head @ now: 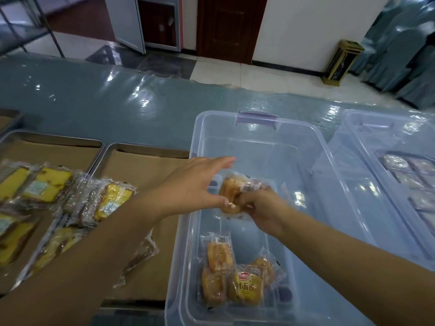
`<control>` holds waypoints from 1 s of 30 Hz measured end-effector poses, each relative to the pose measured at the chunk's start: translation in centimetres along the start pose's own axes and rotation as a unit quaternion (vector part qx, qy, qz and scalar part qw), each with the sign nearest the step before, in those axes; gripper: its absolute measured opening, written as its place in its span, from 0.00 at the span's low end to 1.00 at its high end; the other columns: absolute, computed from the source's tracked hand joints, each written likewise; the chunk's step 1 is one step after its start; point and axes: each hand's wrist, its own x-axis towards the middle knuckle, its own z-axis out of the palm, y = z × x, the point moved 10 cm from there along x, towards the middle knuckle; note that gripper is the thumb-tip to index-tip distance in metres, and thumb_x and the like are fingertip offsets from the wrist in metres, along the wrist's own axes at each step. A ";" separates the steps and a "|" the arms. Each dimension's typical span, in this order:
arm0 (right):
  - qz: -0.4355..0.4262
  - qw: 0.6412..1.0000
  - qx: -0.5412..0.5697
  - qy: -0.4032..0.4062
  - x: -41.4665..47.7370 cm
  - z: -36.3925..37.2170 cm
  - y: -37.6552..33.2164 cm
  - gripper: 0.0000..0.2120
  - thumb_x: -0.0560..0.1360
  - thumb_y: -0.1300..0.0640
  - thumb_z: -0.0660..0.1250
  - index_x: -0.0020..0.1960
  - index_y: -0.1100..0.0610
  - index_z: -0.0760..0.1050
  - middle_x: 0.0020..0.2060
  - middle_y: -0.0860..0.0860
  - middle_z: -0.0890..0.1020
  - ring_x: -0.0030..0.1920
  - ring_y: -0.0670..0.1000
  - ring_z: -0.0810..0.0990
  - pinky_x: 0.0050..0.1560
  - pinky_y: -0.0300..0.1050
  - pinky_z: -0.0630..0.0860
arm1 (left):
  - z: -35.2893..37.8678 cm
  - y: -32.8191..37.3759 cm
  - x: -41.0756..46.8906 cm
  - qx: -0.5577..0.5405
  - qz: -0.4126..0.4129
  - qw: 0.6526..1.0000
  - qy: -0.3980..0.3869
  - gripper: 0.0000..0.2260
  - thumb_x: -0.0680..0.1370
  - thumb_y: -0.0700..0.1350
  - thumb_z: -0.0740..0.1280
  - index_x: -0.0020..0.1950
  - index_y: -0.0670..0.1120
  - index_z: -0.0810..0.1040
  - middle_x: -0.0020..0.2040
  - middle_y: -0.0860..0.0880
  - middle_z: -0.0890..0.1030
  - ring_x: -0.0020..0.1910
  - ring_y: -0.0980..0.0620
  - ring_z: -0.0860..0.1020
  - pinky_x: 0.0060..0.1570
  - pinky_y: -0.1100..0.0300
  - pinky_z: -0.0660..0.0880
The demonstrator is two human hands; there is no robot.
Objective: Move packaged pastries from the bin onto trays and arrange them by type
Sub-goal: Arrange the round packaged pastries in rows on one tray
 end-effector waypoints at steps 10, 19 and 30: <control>-0.087 0.972 0.171 -0.137 -3.2 2.2 -5.3 0.28 0.55 0.68 0.55 0.55 0.61 0.68 0.45 0.59 0.77 0.48 0.58 0.76 0.53 0.52 0.72 | -0.5 1.4 1.1 -0.013 -0.069 0.995 0.068 0.36 0.64 0.64 0.72 0.67 0.56 0.61 0.49 0.57 0.77 0.45 0.54 0.78 0.39 0.58 0.75; 0.098 0.811 -0.574 -0.063 1.2 -2.0 6.9 0.13 0.75 0.58 0.66 0.58 0.61 0.71 0.54 0.58 0.77 0.50 0.54 0.76 0.44 0.40 0.73 | -2.6 0.6 0.0 -0.045 -0.069 0.978 0.192 0.24 0.70 0.58 0.70 0.60 0.52 0.67 0.50 0.51 0.80 0.44 0.48 0.79 0.44 0.50 0.77; 0.003 0.666 -0.727 -0.164 2.8 1.7 11.7 0.35 0.67 0.54 0.75 0.70 0.54 0.64 0.64 0.54 0.71 0.63 0.55 0.71 0.61 0.48 0.70 | -2.4 0.7 -0.2 -0.012 -0.071 0.979 0.189 0.22 0.69 0.57 0.71 0.56 0.51 0.68 0.46 0.51 0.80 0.41 0.47 0.78 0.40 0.52 0.76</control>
